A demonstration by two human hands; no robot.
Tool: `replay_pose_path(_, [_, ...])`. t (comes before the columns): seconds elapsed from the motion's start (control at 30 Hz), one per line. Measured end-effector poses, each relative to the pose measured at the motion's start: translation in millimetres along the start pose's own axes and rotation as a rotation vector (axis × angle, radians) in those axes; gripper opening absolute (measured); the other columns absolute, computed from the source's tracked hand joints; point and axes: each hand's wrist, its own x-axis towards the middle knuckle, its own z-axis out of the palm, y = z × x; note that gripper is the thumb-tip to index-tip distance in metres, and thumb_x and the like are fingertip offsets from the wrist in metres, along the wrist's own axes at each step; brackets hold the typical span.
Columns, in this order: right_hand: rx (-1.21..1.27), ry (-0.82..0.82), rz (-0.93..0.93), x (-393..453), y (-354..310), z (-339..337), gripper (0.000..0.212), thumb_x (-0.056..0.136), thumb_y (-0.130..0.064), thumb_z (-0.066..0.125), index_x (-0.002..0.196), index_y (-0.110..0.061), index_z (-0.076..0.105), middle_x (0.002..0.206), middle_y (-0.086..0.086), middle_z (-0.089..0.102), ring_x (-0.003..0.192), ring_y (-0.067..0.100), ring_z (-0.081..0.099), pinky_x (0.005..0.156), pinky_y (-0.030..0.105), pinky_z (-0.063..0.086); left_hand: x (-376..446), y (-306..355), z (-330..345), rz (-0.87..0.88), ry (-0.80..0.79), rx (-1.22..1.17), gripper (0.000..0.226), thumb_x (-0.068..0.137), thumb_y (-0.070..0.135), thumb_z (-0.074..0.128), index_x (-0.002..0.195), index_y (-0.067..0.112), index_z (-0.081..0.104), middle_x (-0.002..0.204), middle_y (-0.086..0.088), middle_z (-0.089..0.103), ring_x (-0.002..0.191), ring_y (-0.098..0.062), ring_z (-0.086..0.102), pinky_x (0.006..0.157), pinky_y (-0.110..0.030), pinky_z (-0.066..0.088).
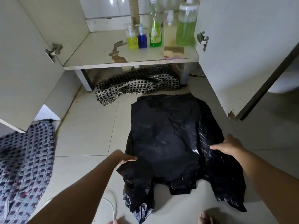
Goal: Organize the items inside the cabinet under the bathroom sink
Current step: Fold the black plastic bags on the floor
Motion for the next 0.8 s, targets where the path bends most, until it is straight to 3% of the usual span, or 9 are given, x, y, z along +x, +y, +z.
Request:
replay_pose_path(0.07, [0.066, -0.096, 0.103, 0.8, 17.4, 12.6, 0.105, 0.054, -0.043, 0.088, 0.135, -0.001, 0.035, 0.133, 0.019, 0.050, 0.119, 0.035, 0.053, 0.097, 0.036, 0.047, -3.8, -9.3, 17.3, -0.060, -0.077, -0.256, 0.071, 0.073, 0.039, 0.080, 0.124, 0.001, 0.049, 0.114, -0.013, 0.055, 0.098, -0.031, 0.056, 0.079, -0.042, 0.042])
replay_pose_path(0.17, [0.173, -0.128, 0.171, 15.3, 41.2, 32.3, 0.112, 0.047, -0.036, 0.093, 0.136, 0.001, 0.035, 0.133, 0.020, 0.050, 0.118, 0.036, 0.054, 0.098, 0.038, 0.047, -3.9, -14.6, 31.8, -0.091, -0.107, -0.464, 0.058, 0.071, 0.030, 0.083, 0.115, 0.004, 0.055, 0.104, -0.010, 0.059, 0.087, -0.024, 0.056, 0.080, -0.037, 0.041])
replay_pose_path(0.23, [0.237, -0.122, 0.188, 10.3, 40.1, 29.8, 0.093, 0.051, -0.029, 0.092, 0.126, 0.003, 0.047, 0.124, 0.020, 0.056, 0.106, 0.034, 0.059, 0.090, 0.037, 0.050, -0.6, -15.1, 35.1, -0.111, -0.172, -0.459, 0.057, 0.068, 0.032, 0.084, 0.111, 0.008, 0.056, 0.109, -0.009, 0.062, 0.098, -0.027, 0.057, 0.085, -0.038, 0.044])
replay_pose_path(0.3, [0.285, -0.167, 0.193, 3.5, 35.2, 25.2, 0.047, 0.067, -0.014, 0.085, 0.101, 0.004, 0.058, 0.105, 0.015, 0.060, 0.081, 0.028, 0.058, 0.072, 0.031, 0.047, 4.3, -15.6, 37.5, -0.103, -0.205, -0.466, 0.053, 0.067, 0.024, 0.084, 0.109, 0.005, 0.058, 0.109, -0.013, 0.066, 0.102, -0.030, 0.061, 0.093, -0.043, 0.049])
replay_pose_path(0.33, [0.286, -0.202, 0.201, 1.7, 31.9, 24.1, 0.036, 0.072, -0.009, 0.081, 0.096, 0.003, 0.058, 0.098, 0.012, 0.058, 0.076, 0.026, 0.054, 0.069, 0.031, 0.043, 7.9, -16.2, 38.1, -0.091, -0.205, -0.479, 0.047, 0.069, 0.017, 0.082, 0.108, 0.002, 0.061, 0.105, -0.016, 0.068, 0.098, -0.032, 0.064, 0.094, -0.046, 0.051])
replay_pose_path(0.43, [0.267, -0.245, 0.170, -6.6, 18.7, 21.1, 0.039, 0.076, -0.012, 0.078, 0.105, 0.000, 0.055, 0.105, 0.011, 0.054, 0.095, 0.027, 0.050, 0.081, 0.033, 0.039, 8.5, -17.6, 28.4, -0.066, -0.146, -0.527, 0.029, 0.073, 0.001, 0.073, 0.100, -0.006, 0.064, 0.090, -0.021, 0.068, 0.079, -0.033, 0.067, 0.081, -0.044, 0.057])
replay_pose_path(0.53, [0.207, -0.311, 0.121, -16.4, -2.7, 20.2, 0.047, 0.071, -0.020, 0.080, 0.109, 0.000, 0.061, 0.115, 0.011, 0.059, 0.109, 0.031, 0.055, 0.090, 0.034, 0.042, 1.5, -23.7, 1.0, -0.051, -0.042, -0.498, 0.011, 0.077, -0.002, 0.067, 0.083, -0.001, 0.059, 0.074, -0.016, 0.061, 0.060, -0.025, 0.059, 0.051, -0.030, 0.050])
replay_pose_path(0.7, [0.223, -0.456, -0.011, -38.6, -46.8, 11.9, 0.025, 0.078, -0.024, 0.069, 0.090, -0.003, 0.069, 0.078, 0.015, 0.067, 0.065, 0.026, 0.064, 0.058, 0.027, 0.049, -18.4, -41.2, -50.0, -0.031, 0.071, -0.382, 0.017, 0.077, -0.001, 0.068, 0.090, -0.001, 0.057, 0.070, -0.012, 0.057, 0.056, -0.022, 0.055, 0.046, -0.027, 0.044])
replay_pose_path(0.8, [0.352, -0.485, -0.030, -46.3, -57.9, 2.1, 0.019, 0.078, -0.020, 0.068, 0.086, -0.003, 0.068, 0.072, 0.016, 0.065, 0.053, 0.026, 0.062, 0.061, 0.030, 0.051, -32.9, -43.2, -67.9, 0.011, 0.090, -0.286, 0.015, 0.083, 0.001, 0.061, 0.097, -0.002, 0.057, 0.079, -0.012, 0.060, 0.063, -0.024, 0.056, 0.057, -0.029, 0.048])
